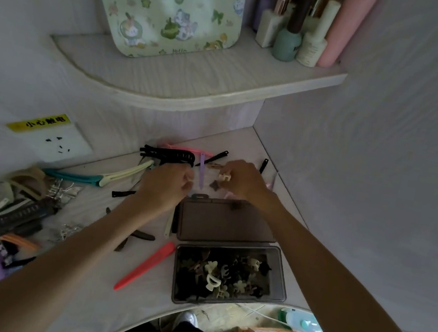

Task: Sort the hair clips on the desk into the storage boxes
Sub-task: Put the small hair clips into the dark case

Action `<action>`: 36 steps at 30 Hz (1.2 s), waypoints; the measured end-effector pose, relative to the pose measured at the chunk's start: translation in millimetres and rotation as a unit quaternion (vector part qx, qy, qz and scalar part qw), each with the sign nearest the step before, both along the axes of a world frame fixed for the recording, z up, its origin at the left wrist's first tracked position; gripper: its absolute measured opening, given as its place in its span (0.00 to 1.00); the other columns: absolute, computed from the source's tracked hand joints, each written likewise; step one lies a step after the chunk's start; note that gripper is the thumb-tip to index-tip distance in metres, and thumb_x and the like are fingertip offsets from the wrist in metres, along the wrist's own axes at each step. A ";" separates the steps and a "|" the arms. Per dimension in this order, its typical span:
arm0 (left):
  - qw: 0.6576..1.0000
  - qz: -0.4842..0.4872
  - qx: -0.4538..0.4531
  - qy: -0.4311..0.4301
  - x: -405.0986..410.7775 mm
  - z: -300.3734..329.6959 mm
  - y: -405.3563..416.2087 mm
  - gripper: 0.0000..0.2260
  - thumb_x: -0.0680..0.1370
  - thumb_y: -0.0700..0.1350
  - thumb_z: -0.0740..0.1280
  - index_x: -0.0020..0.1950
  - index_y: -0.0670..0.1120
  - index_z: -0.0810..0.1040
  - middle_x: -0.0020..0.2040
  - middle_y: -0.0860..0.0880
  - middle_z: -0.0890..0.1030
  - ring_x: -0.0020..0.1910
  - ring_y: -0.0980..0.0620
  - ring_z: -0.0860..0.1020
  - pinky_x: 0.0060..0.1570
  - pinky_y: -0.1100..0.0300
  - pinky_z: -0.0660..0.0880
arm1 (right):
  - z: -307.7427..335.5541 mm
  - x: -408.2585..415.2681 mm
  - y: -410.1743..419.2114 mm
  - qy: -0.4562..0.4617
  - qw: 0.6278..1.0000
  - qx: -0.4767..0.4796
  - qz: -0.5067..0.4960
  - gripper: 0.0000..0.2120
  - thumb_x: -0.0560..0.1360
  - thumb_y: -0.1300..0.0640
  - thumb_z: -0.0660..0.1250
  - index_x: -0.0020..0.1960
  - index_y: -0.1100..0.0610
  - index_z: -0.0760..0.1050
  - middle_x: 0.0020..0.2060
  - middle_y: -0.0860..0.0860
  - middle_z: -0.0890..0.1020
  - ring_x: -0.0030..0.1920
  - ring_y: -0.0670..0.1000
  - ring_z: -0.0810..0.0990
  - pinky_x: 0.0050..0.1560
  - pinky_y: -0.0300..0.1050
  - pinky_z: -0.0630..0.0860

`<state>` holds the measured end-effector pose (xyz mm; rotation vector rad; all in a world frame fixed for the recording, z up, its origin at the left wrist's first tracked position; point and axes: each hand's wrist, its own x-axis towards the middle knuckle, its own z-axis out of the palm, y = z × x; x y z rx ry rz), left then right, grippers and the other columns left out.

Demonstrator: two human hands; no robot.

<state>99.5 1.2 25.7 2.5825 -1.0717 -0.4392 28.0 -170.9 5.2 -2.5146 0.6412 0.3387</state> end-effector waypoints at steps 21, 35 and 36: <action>0.996 -0.038 -0.016 0.079 7.2 -28.6 -63.8 0.07 0.76 0.44 0.68 0.53 0.46 0.80 0.54 0.49 0.82 0.52 0.50 0.80 0.52 0.57 0.75 | 27.0 -37.3 -27.6 -0.118 0.938 0.282 -0.162 0.16 0.68 0.67 0.72 0.55 0.63 0.78 0.41 0.47 0.78 0.45 0.45 0.76 0.37 0.24 0.71; 0.910 -0.207 -0.019 0.358 -24.4 43.2 16.7 0.10 0.74 0.48 0.70 0.53 0.46 0.81 0.48 0.54 0.83 0.47 0.62 0.81 0.48 0.74 0.74 | 67.2 -84.1 -4.3 0.146 0.956 0.202 0.155 0.13 0.69 0.47 0.72 0.49 0.52 0.79 0.41 0.46 0.84 0.44 0.49 0.84 0.46 0.35 0.75; 0.900 -0.217 -0.005 0.379 -28.2 44.8 17.0 0.11 0.74 0.48 0.70 0.54 0.46 0.80 0.49 0.54 0.84 0.48 0.62 0.81 0.49 0.74 0.74 | 69.7 -87.5 -3.8 0.178 0.948 0.200 0.174 0.14 0.70 0.46 0.71 0.52 0.51 0.79 0.43 0.45 0.84 0.46 0.48 0.83 0.46 0.32 0.73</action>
